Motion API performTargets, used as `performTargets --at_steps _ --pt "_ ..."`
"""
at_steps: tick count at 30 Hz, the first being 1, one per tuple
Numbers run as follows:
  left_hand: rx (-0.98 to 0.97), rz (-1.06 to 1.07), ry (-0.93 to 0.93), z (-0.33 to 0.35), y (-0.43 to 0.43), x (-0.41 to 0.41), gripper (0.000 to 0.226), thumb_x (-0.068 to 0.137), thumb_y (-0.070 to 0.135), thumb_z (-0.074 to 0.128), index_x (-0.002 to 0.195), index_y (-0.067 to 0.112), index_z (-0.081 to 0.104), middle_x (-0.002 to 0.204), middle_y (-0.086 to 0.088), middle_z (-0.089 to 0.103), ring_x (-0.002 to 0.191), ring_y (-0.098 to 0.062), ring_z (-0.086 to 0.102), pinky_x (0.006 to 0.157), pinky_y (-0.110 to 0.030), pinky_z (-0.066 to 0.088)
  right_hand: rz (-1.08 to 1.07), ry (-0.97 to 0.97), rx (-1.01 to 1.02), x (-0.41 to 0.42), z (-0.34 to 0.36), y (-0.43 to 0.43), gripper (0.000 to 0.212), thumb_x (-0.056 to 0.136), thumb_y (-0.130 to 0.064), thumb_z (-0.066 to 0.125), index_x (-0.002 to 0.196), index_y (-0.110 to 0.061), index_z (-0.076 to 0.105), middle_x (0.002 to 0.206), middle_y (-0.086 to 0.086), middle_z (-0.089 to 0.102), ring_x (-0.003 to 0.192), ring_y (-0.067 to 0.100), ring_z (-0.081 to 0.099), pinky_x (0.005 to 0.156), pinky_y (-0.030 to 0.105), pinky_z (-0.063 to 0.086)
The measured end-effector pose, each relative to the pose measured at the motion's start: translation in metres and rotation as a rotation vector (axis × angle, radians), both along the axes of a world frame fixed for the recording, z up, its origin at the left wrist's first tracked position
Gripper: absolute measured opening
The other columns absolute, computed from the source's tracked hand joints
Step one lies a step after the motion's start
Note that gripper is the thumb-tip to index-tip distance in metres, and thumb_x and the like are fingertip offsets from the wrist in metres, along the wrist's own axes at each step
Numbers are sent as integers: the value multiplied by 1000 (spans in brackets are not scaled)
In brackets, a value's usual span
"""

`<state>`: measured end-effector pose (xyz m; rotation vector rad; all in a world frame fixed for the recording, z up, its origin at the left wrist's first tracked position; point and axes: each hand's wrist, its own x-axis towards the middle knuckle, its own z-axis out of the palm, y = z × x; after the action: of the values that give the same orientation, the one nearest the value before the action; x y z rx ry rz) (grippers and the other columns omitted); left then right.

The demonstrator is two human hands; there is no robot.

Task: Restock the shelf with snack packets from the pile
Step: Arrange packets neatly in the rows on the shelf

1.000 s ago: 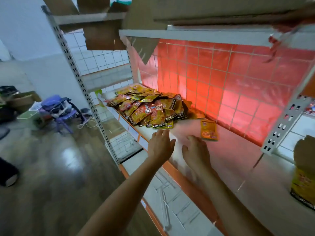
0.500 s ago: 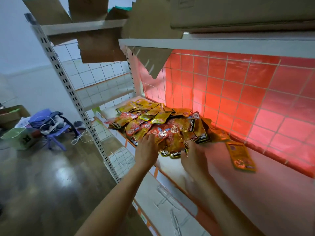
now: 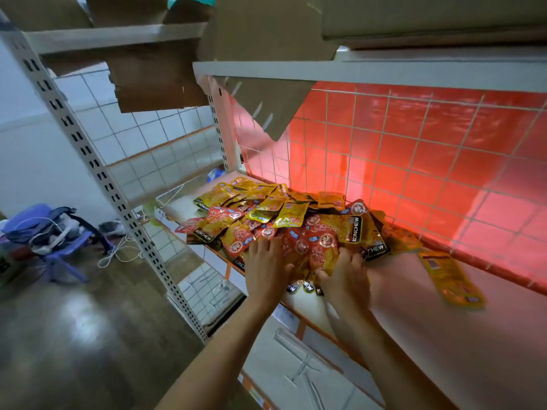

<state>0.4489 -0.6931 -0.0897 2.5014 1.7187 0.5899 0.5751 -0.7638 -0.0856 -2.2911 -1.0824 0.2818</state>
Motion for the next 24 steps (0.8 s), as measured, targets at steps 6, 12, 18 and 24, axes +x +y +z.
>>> performTargets --at_steps 6,12,18,24 --pt "38 -134 -261 22 -14 18 43 84 34 67 118 11 55 113 -14 55 89 -39 58 57 -35 35 -20 127 187 2 -1 -6 36 84 -15 62 117 -10 48 116 14 56 104 36 54 79 38 41" --pt "-89 -231 -490 30 -25 54 38 89 29 63 120 10 54 99 -15 70 90 -37 63 62 -33 39 -190 293 328 26 6 -34 34 83 -17 65 115 -13 52 102 9 66 91 29 61 67 30 38" --pt "-423 -388 -668 29 -58 108 34 87 39 66 107 12 60 88 -1 72 84 -24 68 74 -39 55 -384 344 444 64 10 -91 35 82 -17 67 116 -15 56 92 -3 59 87 24 61 68 25 38" --pt "-575 -514 -718 25 -118 164 19 86 40 68 99 26 63 84 13 70 74 3 63 71 -25 51 -551 371 529 103 8 -161 31 83 -18 67 110 -13 54 87 -6 59 65 -3 53 40 2 34"
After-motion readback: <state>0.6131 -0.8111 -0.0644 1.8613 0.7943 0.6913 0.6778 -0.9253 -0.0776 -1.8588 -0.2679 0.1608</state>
